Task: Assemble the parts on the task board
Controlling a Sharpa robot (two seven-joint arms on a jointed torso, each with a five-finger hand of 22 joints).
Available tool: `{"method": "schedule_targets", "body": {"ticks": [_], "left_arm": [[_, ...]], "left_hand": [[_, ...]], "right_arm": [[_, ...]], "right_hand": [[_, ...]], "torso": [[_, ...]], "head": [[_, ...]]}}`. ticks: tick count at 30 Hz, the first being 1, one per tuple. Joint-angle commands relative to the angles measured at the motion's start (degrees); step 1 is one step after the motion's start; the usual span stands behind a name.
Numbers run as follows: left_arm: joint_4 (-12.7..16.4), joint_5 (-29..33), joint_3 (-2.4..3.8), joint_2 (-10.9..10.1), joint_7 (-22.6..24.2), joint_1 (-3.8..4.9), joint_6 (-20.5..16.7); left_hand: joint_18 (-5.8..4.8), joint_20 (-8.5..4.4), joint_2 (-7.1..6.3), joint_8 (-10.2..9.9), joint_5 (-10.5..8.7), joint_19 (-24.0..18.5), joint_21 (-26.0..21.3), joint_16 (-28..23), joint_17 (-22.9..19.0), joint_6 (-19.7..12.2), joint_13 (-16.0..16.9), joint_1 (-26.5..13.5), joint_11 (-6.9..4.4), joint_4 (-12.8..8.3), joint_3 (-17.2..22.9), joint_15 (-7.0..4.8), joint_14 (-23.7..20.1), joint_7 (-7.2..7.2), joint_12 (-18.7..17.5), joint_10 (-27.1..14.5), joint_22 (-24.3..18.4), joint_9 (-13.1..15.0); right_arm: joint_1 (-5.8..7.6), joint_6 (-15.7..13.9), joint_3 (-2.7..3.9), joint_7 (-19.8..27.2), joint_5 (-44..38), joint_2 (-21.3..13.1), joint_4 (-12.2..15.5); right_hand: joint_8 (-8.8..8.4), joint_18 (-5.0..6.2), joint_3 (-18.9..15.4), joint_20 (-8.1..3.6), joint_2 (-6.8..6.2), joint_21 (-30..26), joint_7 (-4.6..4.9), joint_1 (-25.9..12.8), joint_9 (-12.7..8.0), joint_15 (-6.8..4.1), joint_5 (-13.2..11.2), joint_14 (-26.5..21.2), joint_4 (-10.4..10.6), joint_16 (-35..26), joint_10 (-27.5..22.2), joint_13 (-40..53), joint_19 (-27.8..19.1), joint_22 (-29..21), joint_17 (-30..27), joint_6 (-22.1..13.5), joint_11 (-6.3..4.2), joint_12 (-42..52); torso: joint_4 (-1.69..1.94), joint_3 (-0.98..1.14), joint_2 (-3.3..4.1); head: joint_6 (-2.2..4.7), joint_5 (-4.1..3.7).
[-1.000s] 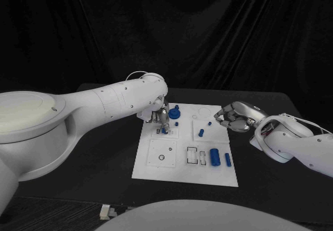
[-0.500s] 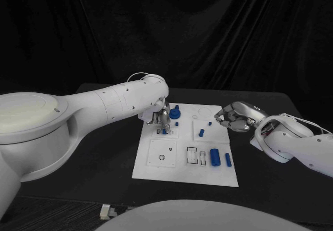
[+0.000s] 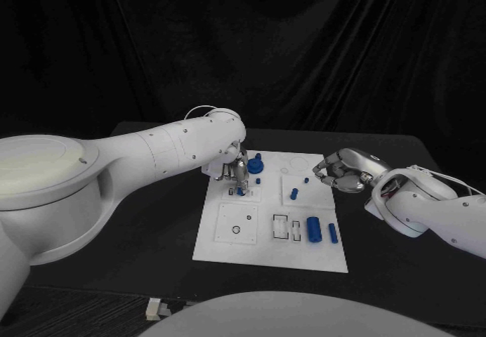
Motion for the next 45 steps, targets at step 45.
{"method": "schedule_targets", "body": {"ticks": [45], "left_arm": [[1.09, -4.39, -0.13, -0.21, 0.51, -0.97, -3.42]], "left_hand": [[0.79, 0.93, -0.61, -3.1, -15.8, -0.71, -1.35, 0.15, 15.1, 2.58, 12.62, -10.07, 1.04, 8.08, -14.63, 0.85, 6.07, -0.03, -0.2, 2.72, 9.43, -0.78]], "right_arm": [[-0.14, 1.67, 0.03, -1.1, 0.1, 0.09, -0.09]], "right_hand": [[-0.09, 0.68, 0.14, -0.02, 0.14, -0.39, -0.03, 0.34, -0.06, 0.09, 0.2, 0.94, -0.15, -0.37, 3.55, 10.33, 0.01, 6.88, -0.15, 0.0, 0.1, -0.48]], "torso": [[-0.01, -0.01, 0.01]], "head": [[0.01, 0.05]]}}
